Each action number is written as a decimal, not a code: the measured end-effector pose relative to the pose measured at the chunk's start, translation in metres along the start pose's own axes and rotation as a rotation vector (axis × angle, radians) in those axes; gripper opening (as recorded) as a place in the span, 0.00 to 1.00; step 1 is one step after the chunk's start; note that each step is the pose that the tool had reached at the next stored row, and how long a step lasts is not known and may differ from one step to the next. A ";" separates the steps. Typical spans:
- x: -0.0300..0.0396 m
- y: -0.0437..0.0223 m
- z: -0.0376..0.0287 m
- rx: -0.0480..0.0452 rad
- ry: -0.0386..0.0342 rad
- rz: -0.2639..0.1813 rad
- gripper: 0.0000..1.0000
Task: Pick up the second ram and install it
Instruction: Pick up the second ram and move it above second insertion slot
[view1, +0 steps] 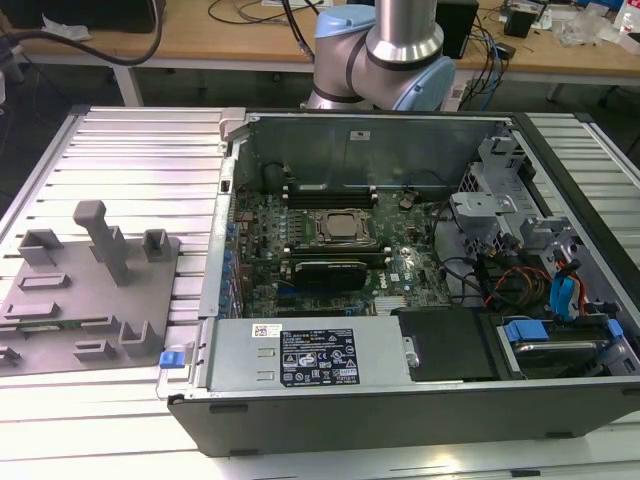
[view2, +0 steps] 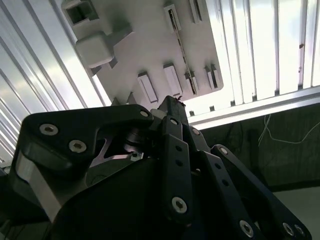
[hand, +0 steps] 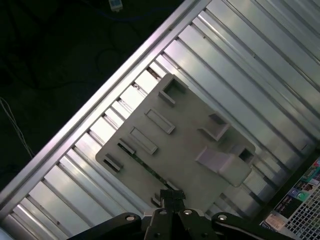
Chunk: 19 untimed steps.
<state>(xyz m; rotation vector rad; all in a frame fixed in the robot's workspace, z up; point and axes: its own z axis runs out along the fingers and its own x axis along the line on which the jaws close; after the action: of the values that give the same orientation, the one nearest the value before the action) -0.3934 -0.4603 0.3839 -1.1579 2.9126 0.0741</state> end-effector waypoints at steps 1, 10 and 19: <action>0.0000 0.0000 0.0000 -0.0001 0.0002 -0.005 0.11; 0.0000 0.0000 0.0000 -0.0009 0.0015 -0.037 0.11; 0.0000 0.0000 0.0000 -0.0028 0.0050 -0.121 0.11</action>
<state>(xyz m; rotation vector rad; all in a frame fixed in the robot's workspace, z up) -0.3934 -0.4603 0.3839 -1.3330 2.8399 0.0746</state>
